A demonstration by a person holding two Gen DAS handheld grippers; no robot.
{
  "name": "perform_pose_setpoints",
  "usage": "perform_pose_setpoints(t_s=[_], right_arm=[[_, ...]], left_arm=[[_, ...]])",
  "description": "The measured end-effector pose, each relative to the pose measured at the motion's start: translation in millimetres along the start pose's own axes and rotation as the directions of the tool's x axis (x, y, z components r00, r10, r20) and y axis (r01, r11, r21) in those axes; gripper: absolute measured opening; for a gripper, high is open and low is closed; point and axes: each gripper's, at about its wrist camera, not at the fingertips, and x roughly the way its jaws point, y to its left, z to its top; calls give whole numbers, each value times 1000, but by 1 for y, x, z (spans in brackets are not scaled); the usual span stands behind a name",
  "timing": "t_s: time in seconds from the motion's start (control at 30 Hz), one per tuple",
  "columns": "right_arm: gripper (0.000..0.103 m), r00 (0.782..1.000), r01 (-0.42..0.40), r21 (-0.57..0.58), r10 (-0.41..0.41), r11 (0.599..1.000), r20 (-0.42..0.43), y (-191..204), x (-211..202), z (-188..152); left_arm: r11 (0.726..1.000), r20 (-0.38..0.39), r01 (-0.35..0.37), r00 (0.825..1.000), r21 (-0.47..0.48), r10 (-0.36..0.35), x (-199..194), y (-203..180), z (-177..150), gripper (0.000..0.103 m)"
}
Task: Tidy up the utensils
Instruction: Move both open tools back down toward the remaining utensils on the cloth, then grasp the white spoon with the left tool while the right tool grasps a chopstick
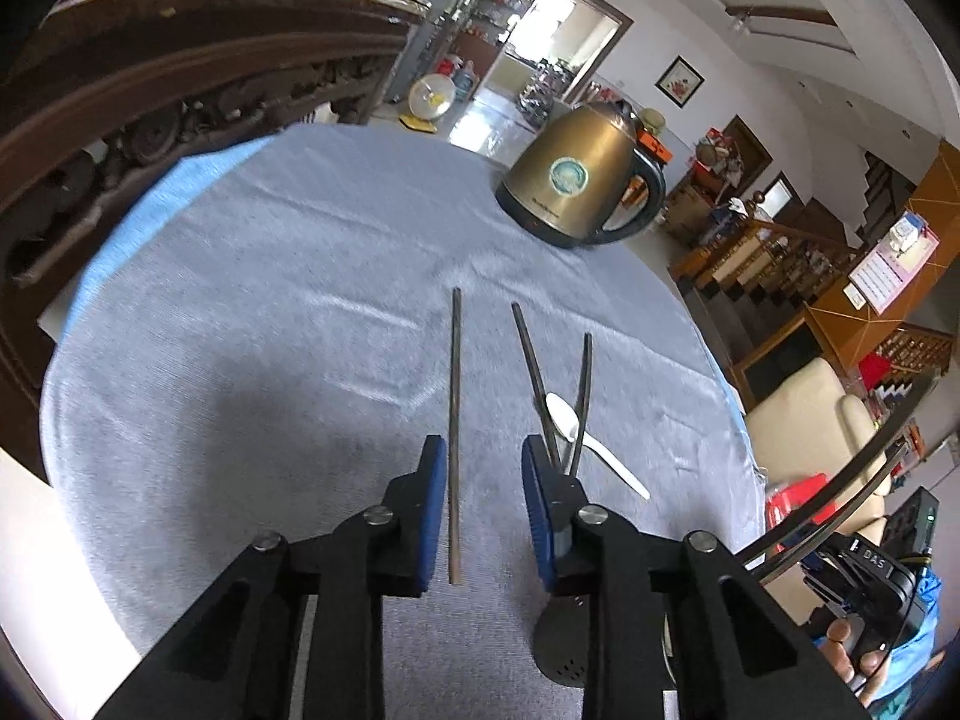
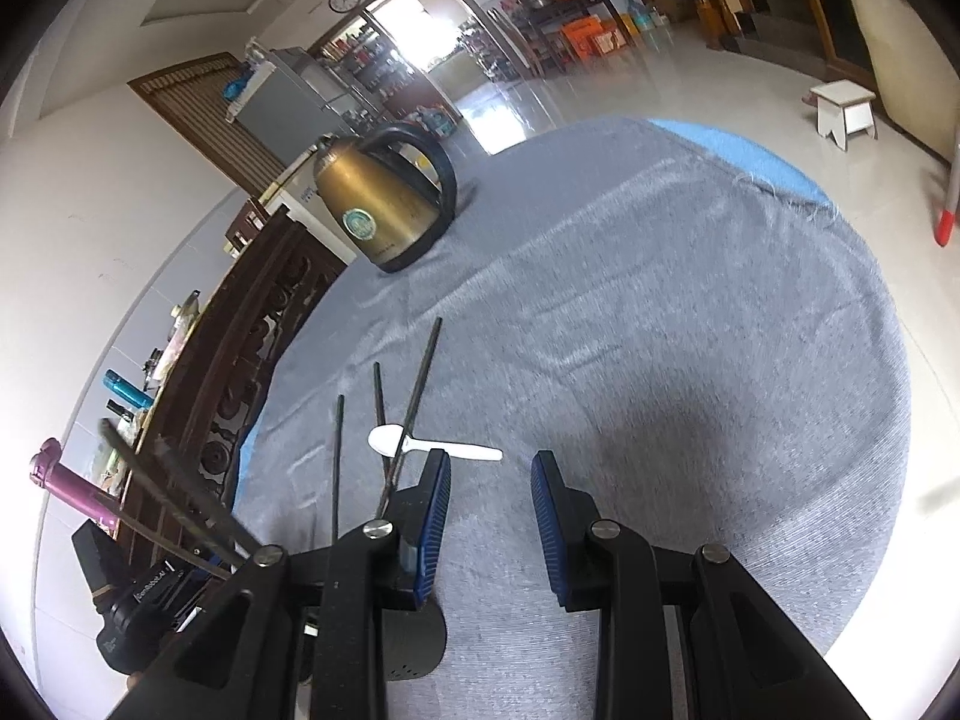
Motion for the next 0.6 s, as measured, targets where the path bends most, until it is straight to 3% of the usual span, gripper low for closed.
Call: perform_pose_setpoints(t_s=[0.6], right_arm=[[30,995,14,71,-7,997,-97,-27,51,5]], left_arm=[[993,-147,99,985,70,-88,96,-27,20,25]])
